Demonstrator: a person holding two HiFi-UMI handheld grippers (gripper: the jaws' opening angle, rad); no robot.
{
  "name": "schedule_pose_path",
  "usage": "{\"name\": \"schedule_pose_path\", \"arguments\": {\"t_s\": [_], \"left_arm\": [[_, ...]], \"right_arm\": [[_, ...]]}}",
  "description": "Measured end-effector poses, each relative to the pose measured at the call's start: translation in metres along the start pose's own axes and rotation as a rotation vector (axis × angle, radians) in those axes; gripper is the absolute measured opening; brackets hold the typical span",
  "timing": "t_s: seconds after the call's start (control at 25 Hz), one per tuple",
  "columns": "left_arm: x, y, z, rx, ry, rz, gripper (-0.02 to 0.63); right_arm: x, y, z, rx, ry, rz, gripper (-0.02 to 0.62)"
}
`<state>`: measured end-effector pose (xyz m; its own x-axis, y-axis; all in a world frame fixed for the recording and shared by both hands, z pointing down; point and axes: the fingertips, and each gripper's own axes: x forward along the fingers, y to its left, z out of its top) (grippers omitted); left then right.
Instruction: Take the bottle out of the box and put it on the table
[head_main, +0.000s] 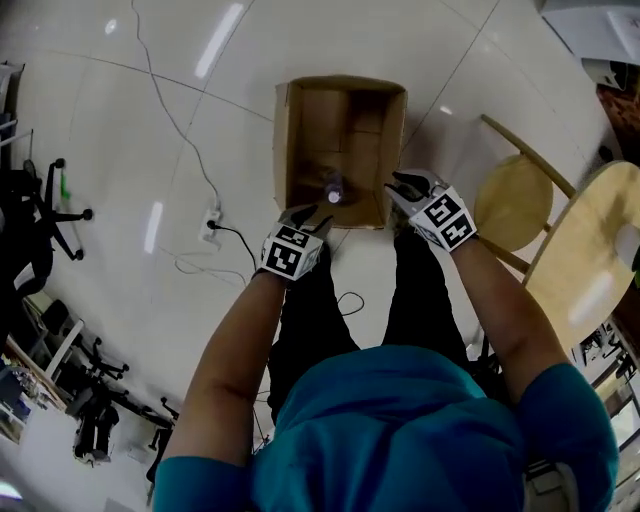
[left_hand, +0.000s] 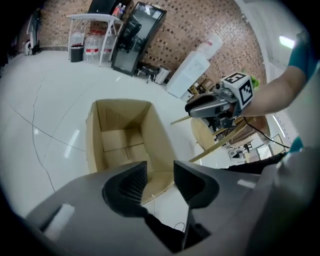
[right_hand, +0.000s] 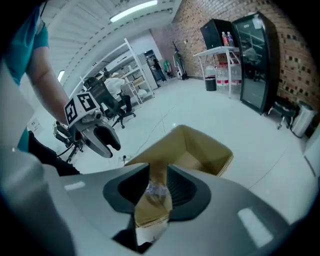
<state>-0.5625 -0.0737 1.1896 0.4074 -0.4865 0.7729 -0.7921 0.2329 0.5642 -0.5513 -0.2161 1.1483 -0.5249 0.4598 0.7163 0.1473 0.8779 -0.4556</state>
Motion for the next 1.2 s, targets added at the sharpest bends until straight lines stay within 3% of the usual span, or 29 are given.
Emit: {"name": "schedule_pose_path", "arguments": {"t_s": [0.28, 0.44, 0.72, 0.84, 1.2], "left_arm": [[0.19, 0.086, -0.107, -0.04, 0.293, 0.072, 0.289], [0.251, 0.113, -0.173, -0.056, 0.408, 0.13, 0.342], [0.314, 0.148, -0.231, -0.002, 0.536, 0.288, 0.365], [0.329, 0.164, -0.254, 0.0, 0.571, 0.32, 0.356], [0.344, 0.153, -0.273, -0.054, 0.665, 0.213, 0.343]], "right_arm": [[0.123, -0.039, -0.159, 0.102, 0.011, 0.073, 0.117], [0.156, -0.043, -0.208, 0.165, -0.013, 0.081, 0.118], [0.188, -0.061, -0.249, 0.195, -0.022, 0.065, 0.118], [0.202, -0.06, -0.259, 0.195, -0.032, 0.068, 0.118], [0.204, -0.059, -0.268, 0.2, -0.018, 0.076, 0.118]]}}
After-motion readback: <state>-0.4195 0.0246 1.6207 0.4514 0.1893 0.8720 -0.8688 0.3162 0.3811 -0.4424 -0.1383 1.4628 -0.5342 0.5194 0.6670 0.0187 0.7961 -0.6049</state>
